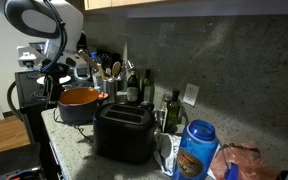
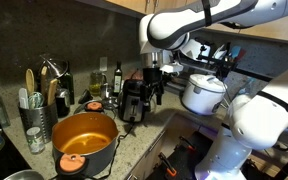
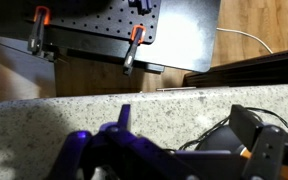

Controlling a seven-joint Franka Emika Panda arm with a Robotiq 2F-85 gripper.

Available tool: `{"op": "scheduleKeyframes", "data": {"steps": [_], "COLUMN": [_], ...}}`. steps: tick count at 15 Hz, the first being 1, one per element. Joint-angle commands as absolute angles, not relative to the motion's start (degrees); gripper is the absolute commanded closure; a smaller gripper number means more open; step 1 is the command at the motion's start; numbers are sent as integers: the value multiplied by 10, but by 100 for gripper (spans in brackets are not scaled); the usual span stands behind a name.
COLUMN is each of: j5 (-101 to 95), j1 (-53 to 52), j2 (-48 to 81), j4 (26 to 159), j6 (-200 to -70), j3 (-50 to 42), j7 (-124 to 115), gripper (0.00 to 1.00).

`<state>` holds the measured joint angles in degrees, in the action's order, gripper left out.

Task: Pull the toaster lever up

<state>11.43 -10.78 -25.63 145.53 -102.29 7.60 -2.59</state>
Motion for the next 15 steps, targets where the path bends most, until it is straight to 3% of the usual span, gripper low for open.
{"op": "scheduleKeyframes", "data": {"steps": [1, 15], "j5": [70, -170], "j1": [-107, -125], "j2": [-204, -96], "j4": [1424, 1406], "j6": [-1026, -1087], "j3": [110, 172], "j7": [-44, -115], "gripper": [0, 0]}}
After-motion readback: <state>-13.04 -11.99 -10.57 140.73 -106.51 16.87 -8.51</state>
